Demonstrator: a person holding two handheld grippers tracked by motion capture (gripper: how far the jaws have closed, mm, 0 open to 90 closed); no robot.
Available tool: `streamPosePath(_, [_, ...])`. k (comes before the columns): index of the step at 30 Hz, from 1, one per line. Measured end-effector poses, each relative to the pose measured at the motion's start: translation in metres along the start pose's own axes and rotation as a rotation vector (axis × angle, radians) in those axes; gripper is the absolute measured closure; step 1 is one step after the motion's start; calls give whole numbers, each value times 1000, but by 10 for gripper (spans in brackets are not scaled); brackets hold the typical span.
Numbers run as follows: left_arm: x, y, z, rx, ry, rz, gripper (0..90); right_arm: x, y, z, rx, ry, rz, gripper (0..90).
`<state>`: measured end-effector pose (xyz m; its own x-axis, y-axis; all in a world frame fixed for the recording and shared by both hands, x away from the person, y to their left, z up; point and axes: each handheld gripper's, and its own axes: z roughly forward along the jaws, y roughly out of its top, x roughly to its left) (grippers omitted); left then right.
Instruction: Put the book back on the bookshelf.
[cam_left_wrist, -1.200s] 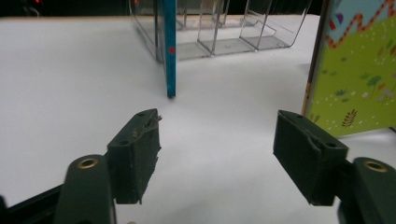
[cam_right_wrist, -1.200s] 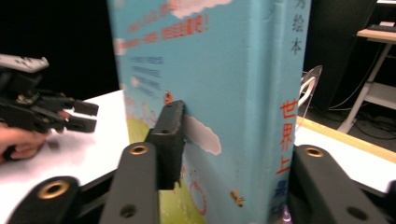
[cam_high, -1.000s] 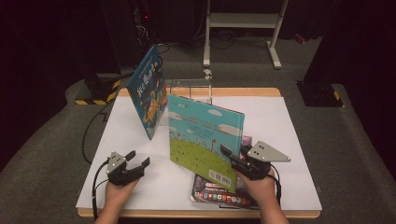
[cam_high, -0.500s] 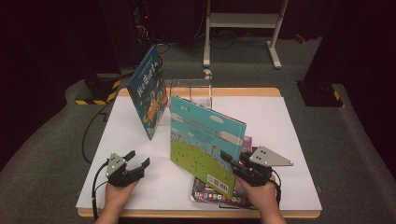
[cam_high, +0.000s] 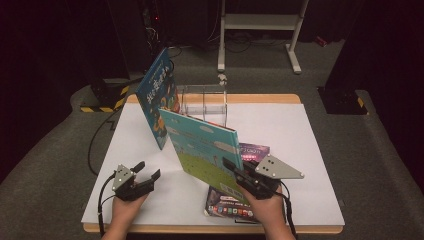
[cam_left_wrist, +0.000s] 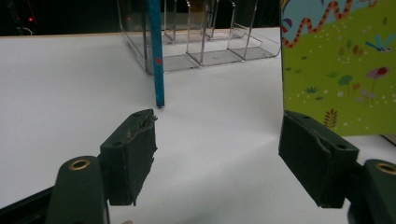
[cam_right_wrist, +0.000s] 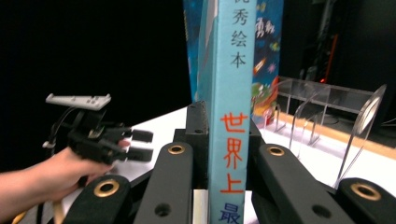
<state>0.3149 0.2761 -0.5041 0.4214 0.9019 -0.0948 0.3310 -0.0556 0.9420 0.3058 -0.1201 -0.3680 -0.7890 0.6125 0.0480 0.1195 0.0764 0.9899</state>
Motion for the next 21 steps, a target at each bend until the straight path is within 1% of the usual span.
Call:
streamPosePath(2, [0, 0, 0, -1, -4, -3, 276, 1, 4, 3, -8, -24, -10, 805])
streamPosePath(3, [0, 0, 0, -1, -4, -3, 276, 1, 4, 3, -8, -24, -10, 805])
streamPosePath(4, [0, 0, 0, -1, -7, -2, 276, -1, 6, 6, -16, -44, -10, 805])
streamPosePath(7, [0, 0, 0, -1, -9, -2, 276, -7, 9, 10, -26, -67, -7, 805])
streamPosePath(10, [0, 0, 0, 2, -8, 2, 276, -9, 11, 16, -27, -107, -22, 805])
streamPosePath(15, [0, 0, 0, 2, -6, 6, 276, -21, 12, 23, -53, -163, -2, 804])
streamPosePath(16, [0, 0, 0, 3, -7, 8, 276, -23, 12, 23, -61, -171, 9, 804])
streamPosePath(19, [0, 0, 0, 2, -11, 2, 276, -28, 11, 24, -85, -192, 14, 804])
streamPosePath(21, [0, 0, 0, 0, -9, 6, 276, -29, 8, 24, -79, -202, 10, 803])
